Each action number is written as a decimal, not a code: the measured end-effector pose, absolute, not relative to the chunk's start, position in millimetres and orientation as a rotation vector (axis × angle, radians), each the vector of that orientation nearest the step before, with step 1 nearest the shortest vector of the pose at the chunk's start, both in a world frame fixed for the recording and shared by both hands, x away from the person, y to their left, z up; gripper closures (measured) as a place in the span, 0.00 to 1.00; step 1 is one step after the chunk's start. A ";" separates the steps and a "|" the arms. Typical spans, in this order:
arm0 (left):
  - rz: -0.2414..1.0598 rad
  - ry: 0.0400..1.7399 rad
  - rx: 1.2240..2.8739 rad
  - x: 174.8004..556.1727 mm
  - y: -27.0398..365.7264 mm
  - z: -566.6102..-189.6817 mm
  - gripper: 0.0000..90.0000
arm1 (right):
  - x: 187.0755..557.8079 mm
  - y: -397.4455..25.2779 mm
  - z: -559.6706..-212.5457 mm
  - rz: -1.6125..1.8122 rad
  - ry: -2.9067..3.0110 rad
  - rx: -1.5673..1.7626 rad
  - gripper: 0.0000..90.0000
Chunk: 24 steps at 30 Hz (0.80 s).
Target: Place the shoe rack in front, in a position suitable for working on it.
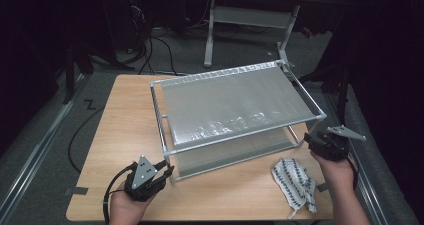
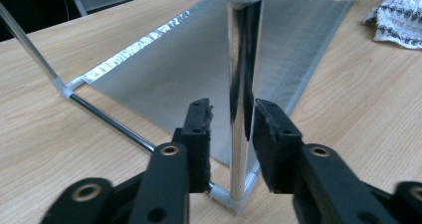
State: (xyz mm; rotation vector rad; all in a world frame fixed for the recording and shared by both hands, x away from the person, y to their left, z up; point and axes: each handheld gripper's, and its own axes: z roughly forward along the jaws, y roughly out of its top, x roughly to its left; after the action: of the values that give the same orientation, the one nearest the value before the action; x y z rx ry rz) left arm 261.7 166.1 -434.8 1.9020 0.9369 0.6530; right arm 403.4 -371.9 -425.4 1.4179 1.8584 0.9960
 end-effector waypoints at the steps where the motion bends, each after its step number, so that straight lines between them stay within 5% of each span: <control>1: 0.653 0.937 1.902 261.7 166.1 -434.8 0.69 | 403.4 -371.9 -425.4 0.996 1.858 1.418 0.49; 10: 0.658 0.953 1.855 261.2 170.4 -440.2 0.56 | 343.4 -361.8 -417.7 1.007 1.901 1.357 0.40; 24: 0.613 0.856 1.902 266.6 159.0 -442.0 0.66 | 273.5 -332.5 -466.5 0.909 2.064 1.408 0.28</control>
State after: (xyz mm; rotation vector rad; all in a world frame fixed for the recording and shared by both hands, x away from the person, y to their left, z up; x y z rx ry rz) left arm 266.6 159.0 -442.0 1.9023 0.8558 0.6132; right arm 273.5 -332.5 -466.5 1.4079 2.0638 0.9093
